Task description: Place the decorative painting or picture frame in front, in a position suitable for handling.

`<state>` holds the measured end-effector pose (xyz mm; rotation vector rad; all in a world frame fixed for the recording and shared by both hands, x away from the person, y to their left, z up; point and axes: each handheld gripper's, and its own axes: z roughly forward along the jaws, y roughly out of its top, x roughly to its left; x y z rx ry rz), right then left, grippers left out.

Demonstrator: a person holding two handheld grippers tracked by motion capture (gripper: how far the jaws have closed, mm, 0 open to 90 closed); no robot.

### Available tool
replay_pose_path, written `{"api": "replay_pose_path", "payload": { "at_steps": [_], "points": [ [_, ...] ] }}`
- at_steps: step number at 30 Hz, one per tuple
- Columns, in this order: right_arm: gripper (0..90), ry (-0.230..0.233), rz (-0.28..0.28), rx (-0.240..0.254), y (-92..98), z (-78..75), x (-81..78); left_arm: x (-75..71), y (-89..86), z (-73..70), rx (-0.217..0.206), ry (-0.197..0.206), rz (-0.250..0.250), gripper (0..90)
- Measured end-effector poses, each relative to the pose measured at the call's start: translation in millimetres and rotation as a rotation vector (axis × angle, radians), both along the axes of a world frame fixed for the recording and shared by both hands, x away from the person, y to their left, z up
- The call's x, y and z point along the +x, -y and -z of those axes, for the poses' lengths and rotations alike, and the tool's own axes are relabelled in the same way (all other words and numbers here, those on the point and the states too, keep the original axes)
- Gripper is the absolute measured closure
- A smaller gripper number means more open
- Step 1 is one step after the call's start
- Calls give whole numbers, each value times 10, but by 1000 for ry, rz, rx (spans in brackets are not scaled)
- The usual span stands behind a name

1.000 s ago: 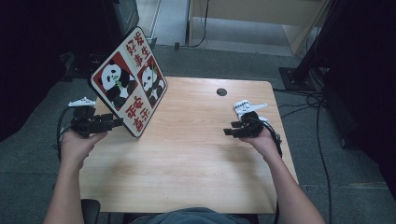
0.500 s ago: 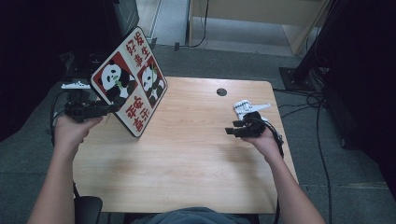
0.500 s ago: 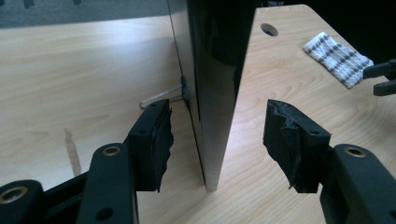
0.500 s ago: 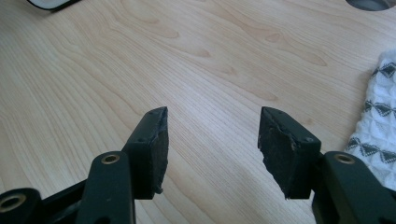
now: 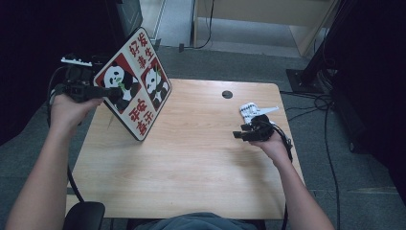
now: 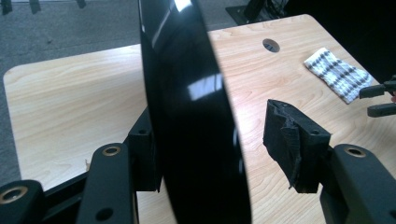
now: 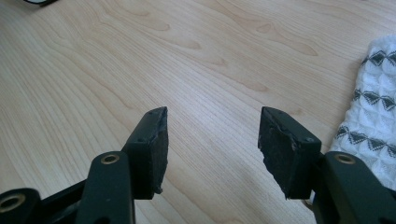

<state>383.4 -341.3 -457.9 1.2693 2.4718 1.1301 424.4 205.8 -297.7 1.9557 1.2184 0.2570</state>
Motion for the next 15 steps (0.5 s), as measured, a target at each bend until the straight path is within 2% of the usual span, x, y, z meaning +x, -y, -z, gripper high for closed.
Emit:
{"api": "replay_pose_path", "payload": {
  "at_steps": [2, 6, 8, 15],
  "points": [
    [438, -1, -3, 0, 3, 2, 1, 57, 9, -42, 21, -8, -2, 419],
    [437, 4, -6, -4, 4, 10, 4, 133, 15, -109, 11, -21, -1, 419],
    [436, 2, -6, -5, 5, 9, 3, 213, 35, -165, 42, -33, -7, 420],
    [434, -1, -3, -6, 10, 12, 4, 404, 29, -252, 72, -72, -11, 424]
  ]
}}
